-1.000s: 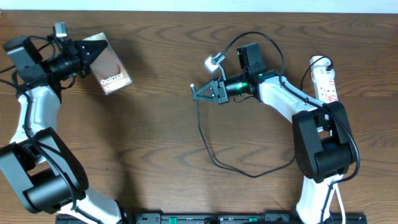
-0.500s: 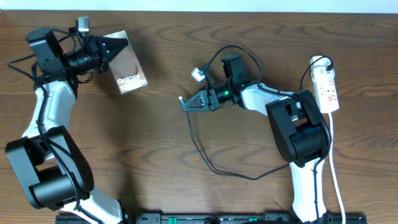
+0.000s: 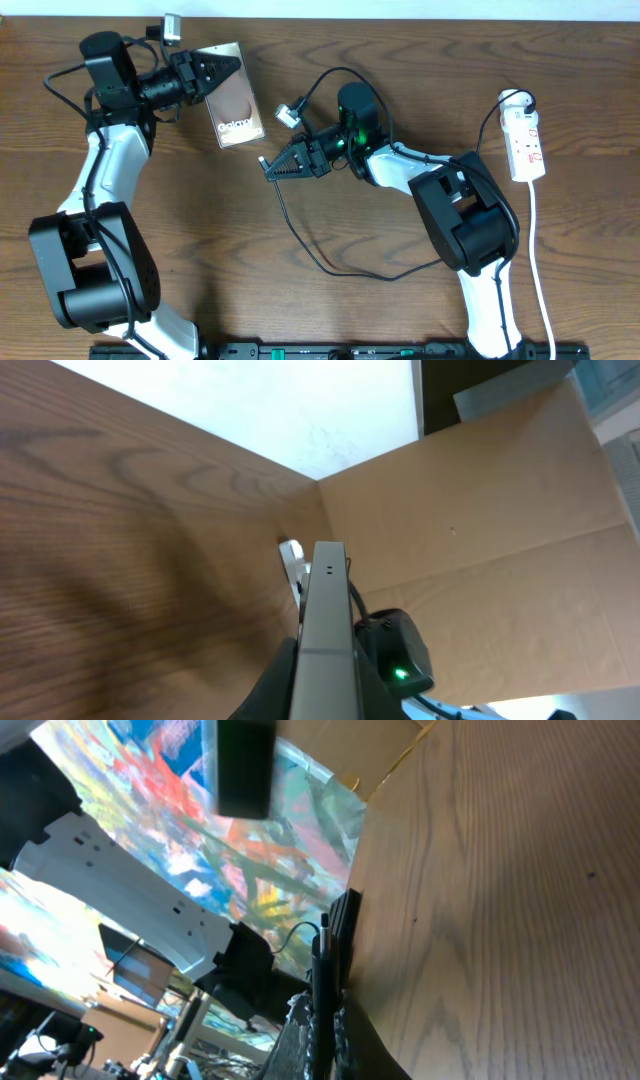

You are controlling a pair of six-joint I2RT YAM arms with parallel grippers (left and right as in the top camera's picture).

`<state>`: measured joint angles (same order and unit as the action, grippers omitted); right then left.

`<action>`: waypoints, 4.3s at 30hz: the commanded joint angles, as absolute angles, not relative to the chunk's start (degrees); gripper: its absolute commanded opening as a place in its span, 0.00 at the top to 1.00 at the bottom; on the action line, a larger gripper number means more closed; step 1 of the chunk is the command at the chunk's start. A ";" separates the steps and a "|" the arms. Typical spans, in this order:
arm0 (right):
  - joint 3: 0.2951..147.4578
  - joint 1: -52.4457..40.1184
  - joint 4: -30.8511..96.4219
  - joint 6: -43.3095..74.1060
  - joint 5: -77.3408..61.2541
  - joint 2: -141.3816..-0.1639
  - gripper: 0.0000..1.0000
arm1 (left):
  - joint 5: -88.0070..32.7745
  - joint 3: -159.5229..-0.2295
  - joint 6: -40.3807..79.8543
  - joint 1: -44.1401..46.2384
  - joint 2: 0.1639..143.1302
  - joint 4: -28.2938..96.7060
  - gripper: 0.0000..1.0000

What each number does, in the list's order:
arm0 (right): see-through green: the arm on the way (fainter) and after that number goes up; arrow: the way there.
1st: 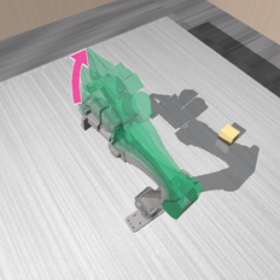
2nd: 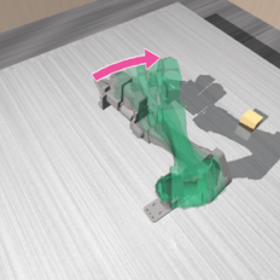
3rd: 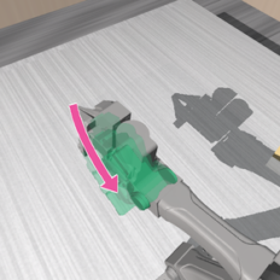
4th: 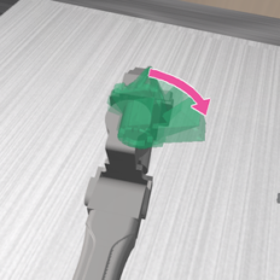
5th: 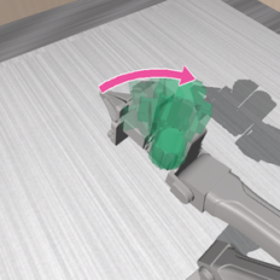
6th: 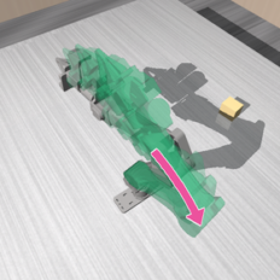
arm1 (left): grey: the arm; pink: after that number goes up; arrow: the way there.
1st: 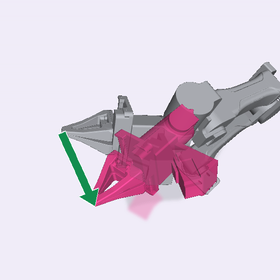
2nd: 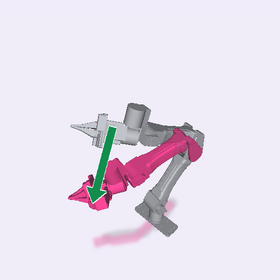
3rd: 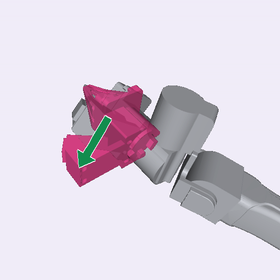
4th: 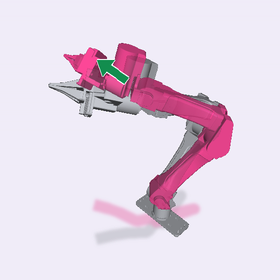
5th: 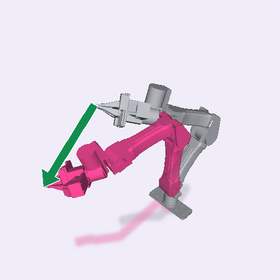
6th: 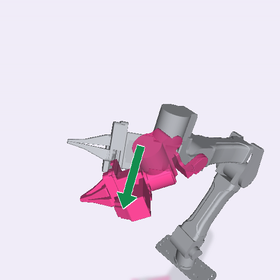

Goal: Plug charger to phone and switch on socket
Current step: 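Push the plug into the phone's bottom port with the right gripper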

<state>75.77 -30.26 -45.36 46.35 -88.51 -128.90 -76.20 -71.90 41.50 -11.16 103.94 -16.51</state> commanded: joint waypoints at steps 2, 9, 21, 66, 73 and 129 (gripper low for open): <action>76.03 -30.22 -47.05 51.88 -88.25 -128.57 0.99 | -74.91 -72.31 41.19 -10.83 103.09 -16.91 0.93; 76.03 -30.04 -47.20 51.90 -87.09 -128.57 0.99 | -71.61 -72.31 42.54 -10.83 103.09 -17.50 0.93; 76.07 -27.66 -64.12 64.90 -83.66 -128.57 0.99 | -67.02 -72.31 55.13 -10.52 103.09 -32.23 0.93; 76.14 -27.51 -76.55 76.69 -80.90 -128.57 0.99 | -69.84 -72.31 55.09 -5.78 103.18 -33.93 0.93; 76.14 -27.51 -78.59 77.87 -80.97 -128.57 0.99 | -69.89 -72.31 54.50 -5.78 103.74 -33.91 0.93; 76.16 -27.40 -79.07 82.70 -74.46 -128.57 0.99 | -73.49 -72.31 54.11 -4.86 103.83 -33.74 0.93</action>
<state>75.79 -27.44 -78.74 81.23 -80.51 -128.95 -70.46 -71.68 53.98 -5.82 103.94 -33.41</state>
